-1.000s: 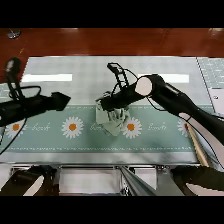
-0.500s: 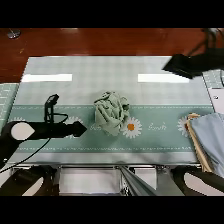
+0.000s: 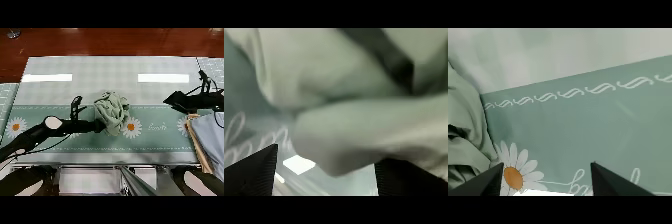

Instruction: Fold the shirts.

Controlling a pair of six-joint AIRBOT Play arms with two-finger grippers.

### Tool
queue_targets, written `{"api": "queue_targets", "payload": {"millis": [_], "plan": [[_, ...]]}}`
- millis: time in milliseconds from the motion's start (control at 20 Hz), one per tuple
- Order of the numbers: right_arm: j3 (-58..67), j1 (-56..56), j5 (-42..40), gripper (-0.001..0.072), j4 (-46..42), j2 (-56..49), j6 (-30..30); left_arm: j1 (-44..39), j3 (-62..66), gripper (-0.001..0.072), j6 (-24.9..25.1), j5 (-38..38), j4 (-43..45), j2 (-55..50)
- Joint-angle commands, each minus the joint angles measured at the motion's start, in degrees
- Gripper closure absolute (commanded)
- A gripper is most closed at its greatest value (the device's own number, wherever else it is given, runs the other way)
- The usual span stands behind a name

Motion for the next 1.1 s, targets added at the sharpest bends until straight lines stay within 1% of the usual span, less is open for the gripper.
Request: {"api": "queue_targets", "payload": {"millis": [0,50,100,150,200,300,450,600,850,950,1000,1050], "plan": [[-2.6,4.9,-3.3,0.0094,0.7,0.3,-0.6,-1.9,4.2,0.0008,3.3,9.0,-4.1,-4.2],[-2.6,6.7,-4.3,0.0095,0.9,0.0,0.4,-1.9,5.6,0.0012,3.3,9.0,-4.1,-4.6],[-2.6,8.7,-4.7,0.0094,1.3,-0.7,1.4,-1.9,6.9,0.0183,3.3,8.4,-4.1,-4.9],[-2.6,10.8,-5.3,0.0094,1.5,-1.4,1.3,-1.8,7.8,0.0588,4.1,7.6,-4.0,-5.0],[-2.6,13.2,-6.4,0.0095,1.4,-2.5,1.4,-1.7,8.7,0.0682,5.5,6.9,-4.0,-5.0],[-2.6,16.9,-9.1,0.0095,2.1,-4.9,2.4,-0.3,10.0,0.0682,6.0,3.5,-3.8,-5.0],[-1.4,20.2,-13.7,0.0095,7.7,-10.4,2.5,3.4,11.0,0.0682,6.7,-2.9,-3.8,-5.0],[4.5,23.6,-15.0,0.0094,11.6,-19.1,1.5,7.1,11.0,0.0682,6.7,-6.6,-3.8,-5.0],[17.0,27.5,-12.2,0.0094,12.3,-31.1,1.7,7.9,11.0,0.0682,6.7,-8.2,-3.8,-5.1],[20.7,27.5,-12.5,0.0105,12.2,-33.8,3.6,7.9,11.0,0.0682,6.7,-8.2,-3.8,-5.1],[22.1,27.5,-12.6,0.0177,12.2,-34.8,4.8,7.9,11.0,0.0682,6.7,-8.2,-3.8,-5.1],[23.1,27.6,-12.3,0.0332,12.2,-35.6,4.9,7.9,11.0,0.0682,6.7,-8.1,-3.8,-5.1]]}}
